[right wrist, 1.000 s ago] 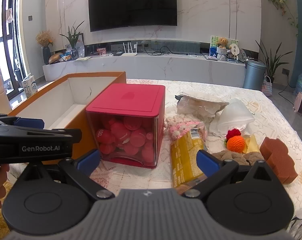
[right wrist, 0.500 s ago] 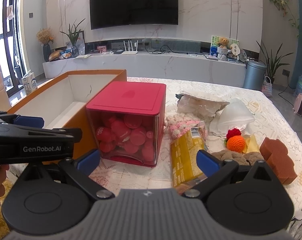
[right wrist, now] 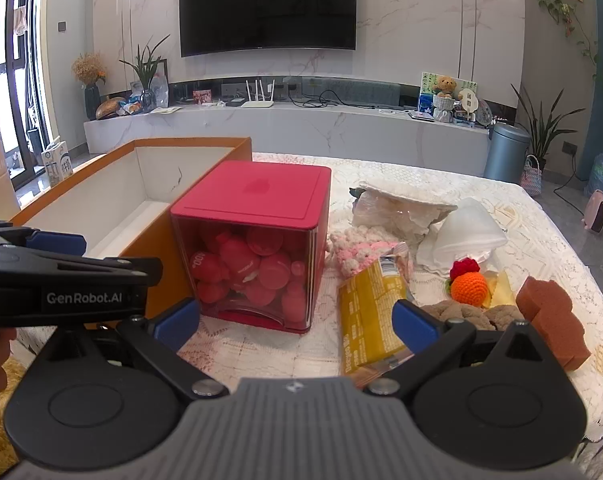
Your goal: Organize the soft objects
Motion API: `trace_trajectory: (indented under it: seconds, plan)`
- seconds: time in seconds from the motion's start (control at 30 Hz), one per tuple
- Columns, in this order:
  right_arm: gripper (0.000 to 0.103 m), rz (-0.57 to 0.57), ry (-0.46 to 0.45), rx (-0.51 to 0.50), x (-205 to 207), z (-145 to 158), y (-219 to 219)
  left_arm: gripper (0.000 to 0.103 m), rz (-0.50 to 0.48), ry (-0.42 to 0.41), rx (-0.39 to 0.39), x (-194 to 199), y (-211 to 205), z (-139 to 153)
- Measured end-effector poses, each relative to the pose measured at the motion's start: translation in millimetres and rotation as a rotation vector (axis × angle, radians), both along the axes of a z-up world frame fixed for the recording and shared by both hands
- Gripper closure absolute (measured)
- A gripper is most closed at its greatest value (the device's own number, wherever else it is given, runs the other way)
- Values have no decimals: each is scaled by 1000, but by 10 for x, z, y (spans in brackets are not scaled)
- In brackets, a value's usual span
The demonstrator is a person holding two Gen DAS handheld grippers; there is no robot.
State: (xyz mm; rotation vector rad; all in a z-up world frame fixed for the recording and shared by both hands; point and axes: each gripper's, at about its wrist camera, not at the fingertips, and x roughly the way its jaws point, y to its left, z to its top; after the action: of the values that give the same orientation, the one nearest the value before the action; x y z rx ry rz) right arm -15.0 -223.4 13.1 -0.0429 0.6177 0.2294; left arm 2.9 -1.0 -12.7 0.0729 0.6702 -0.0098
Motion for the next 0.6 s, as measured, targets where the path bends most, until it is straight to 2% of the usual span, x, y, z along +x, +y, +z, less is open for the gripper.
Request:
trace_trajectory:
  seconds: [0.37, 0.6]
  plan:
    - [3, 2, -28, 7, -44, 45, -10, 11, 8, -23, 21, -52, -33, 80]
    - [3, -57, -77, 90, -79, 217, -221, 11, 22, -86, 9, -96, -93, 374]
